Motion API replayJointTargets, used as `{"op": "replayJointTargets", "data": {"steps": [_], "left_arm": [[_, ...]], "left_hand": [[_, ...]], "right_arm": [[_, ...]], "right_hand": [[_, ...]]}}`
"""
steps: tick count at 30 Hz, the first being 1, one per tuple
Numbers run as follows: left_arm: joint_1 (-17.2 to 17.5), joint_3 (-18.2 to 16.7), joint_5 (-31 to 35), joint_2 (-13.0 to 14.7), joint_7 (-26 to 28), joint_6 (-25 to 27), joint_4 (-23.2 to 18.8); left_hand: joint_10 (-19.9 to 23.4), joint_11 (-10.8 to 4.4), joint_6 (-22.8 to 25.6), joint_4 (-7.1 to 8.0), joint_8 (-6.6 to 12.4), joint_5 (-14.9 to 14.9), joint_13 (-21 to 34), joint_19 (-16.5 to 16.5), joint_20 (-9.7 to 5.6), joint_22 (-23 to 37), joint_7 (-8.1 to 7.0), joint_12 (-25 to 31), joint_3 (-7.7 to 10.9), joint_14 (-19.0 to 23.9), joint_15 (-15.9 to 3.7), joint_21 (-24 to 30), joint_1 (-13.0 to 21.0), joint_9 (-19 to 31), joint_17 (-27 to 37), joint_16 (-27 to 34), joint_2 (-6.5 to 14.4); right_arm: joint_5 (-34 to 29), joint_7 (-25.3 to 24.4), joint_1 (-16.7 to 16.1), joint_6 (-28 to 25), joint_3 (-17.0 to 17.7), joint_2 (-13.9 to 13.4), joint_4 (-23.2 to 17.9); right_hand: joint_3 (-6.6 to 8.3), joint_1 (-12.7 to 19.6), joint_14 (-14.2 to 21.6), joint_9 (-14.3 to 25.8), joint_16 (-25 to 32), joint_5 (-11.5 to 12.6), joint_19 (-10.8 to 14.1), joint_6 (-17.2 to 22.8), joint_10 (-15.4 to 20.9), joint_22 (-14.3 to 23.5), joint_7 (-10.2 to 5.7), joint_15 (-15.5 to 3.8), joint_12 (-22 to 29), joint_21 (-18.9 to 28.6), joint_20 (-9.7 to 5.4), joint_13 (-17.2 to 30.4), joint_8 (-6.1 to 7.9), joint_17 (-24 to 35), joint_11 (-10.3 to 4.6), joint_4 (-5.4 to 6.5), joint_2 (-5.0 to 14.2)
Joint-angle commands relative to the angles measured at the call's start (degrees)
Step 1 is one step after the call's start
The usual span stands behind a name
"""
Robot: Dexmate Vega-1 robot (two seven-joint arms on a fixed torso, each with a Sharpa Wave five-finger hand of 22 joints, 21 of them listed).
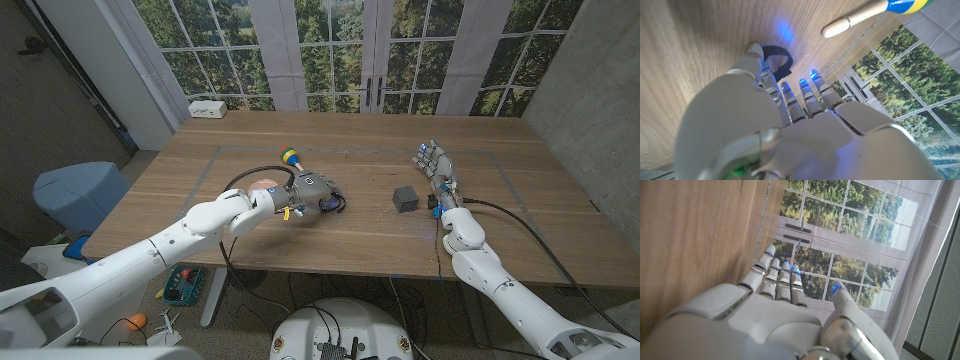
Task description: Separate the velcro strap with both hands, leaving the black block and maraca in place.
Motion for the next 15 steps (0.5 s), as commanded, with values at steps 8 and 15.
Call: {"op": "replayJointTargets", "data": {"steps": [8, 15], "left_arm": [[0.9, -2.8, -9.8, -4.6, 11.2, 4.8, 2.5], [0.6, -3.1, -14.1, -6.9, 16.5, 3.9, 4.4]], "left_hand": [[-2.9, 0.97, -0.5, 0.65, 0.55, 0.4, -0.2, 0.0, 0.01, 0.3, -1.22, -0.4, -0.12, -2.1, -3.56, 0.1, -0.6, 1.4, 0.2, -0.3, 1.1], [-3.2, 0.61, -0.7, 0.64, 0.4, 0.3, -0.3, -0.1, -0.08, 0.3, -1.51, -0.2, -0.18, -2.3, -3.74, 0.1, -0.7, 1.4, 0.2, -0.3, 1.3]], "right_arm": [[-4.2, -5.9, -0.9, -3.0, -0.4, -1.6, -4.0], [-5.5, -8.1, -1.8, -3.9, -0.1, -2.2, -5.8]], "right_hand": [[2.65, 5.4, 0.8, 0.3, -0.4, 1.4, 0.6, 0.8, 0.8, 0.1, -0.34, -0.05, 0.0, -0.3, 0.15, 0.1, 0.31, -1.0, -0.63, -4.24, -0.07], [3.7, 7.8, 1.2, 0.3, -0.4, 1.9, 1.0, 0.9, 1.0, 0.1, -0.67, 0.05, 0.0, -0.3, 0.22, 0.0, 0.36, -1.4, -1.03, -5.32, -0.2]]}}
